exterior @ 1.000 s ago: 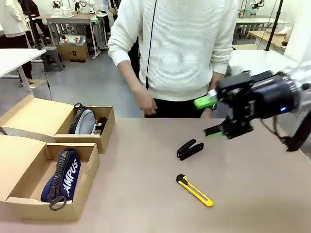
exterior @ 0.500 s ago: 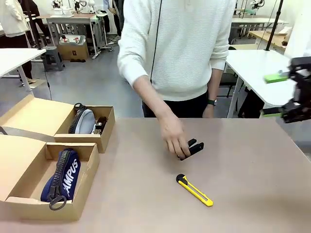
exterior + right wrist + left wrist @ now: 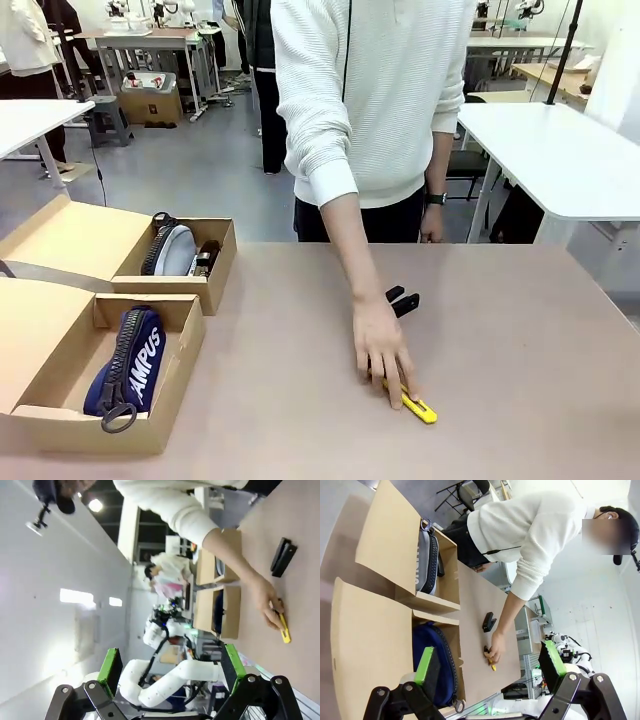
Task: Place items inside the box.
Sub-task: Pick up a Pencil pouch or Stapler and place it inside the Mailer Box closest to the robot.
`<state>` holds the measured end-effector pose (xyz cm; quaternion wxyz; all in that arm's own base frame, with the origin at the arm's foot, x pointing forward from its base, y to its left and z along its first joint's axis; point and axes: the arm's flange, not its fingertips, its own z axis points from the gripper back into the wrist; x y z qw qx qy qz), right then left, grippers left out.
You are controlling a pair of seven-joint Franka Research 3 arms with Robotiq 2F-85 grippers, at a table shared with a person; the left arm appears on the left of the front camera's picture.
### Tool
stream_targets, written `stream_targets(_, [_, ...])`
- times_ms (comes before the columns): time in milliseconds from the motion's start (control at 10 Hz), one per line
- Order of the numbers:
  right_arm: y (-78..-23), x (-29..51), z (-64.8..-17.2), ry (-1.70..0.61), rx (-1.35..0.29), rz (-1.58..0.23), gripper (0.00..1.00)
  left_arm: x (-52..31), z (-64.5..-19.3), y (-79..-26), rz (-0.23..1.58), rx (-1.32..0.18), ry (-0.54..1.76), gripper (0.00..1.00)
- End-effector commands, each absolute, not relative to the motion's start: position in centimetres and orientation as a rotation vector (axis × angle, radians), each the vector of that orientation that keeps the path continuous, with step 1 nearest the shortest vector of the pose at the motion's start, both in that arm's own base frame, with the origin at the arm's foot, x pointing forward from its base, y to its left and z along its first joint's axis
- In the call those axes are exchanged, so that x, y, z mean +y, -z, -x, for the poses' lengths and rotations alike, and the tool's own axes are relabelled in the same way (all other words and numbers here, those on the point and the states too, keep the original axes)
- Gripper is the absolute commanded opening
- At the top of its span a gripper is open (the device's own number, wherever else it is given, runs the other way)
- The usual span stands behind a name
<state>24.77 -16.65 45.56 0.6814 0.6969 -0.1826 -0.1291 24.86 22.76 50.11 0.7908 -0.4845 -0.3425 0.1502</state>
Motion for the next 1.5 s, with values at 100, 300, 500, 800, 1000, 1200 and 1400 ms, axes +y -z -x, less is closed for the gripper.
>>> stream_targets(100, [-45.6,-16.6,-24.8,0.29,-0.41,-1.564,1.0,22.7,-25.0,-50.1,1.057,-0.769,-0.304,1.0])
stream_targets(300, [-45.6,-16.6,-24.8,0.29,-0.41,-1.564,1.0,22.7,-25.0,-50.1,1.057,-0.769,-0.304,1.0])
stream_targets(500, [-45.6,-16.6,-24.8,0.29,-0.41,-1.564,1.0,22.7,-25.0,-50.1,1.057,-0.769,-0.304,1.0])
stream_targets(800, [-45.6,-16.6,-24.8,0.29,-0.41,-1.564,1.0,22.7,-25.0,-50.1,1.057,-0.769,-0.304,1.0])
stream_targets(1000, [-45.6,-16.6,-24.8,0.29,-0.41,-1.564,1.0,22.7,-25.0,-50.1,1.057,-0.769,-0.304,1.0])
stream_targets(1200, [-45.6,-16.6,-24.8,0.29,-0.41,-1.564,1.0,22.7,-25.0,-50.1,1.057,-0.769,-0.304,1.0])
stream_targets(1400, [-45.6,-16.6,-24.8,0.29,-0.41,-1.564,1.0,22.7,-25.0,-50.1,1.057,-0.769,-0.304,1.0])
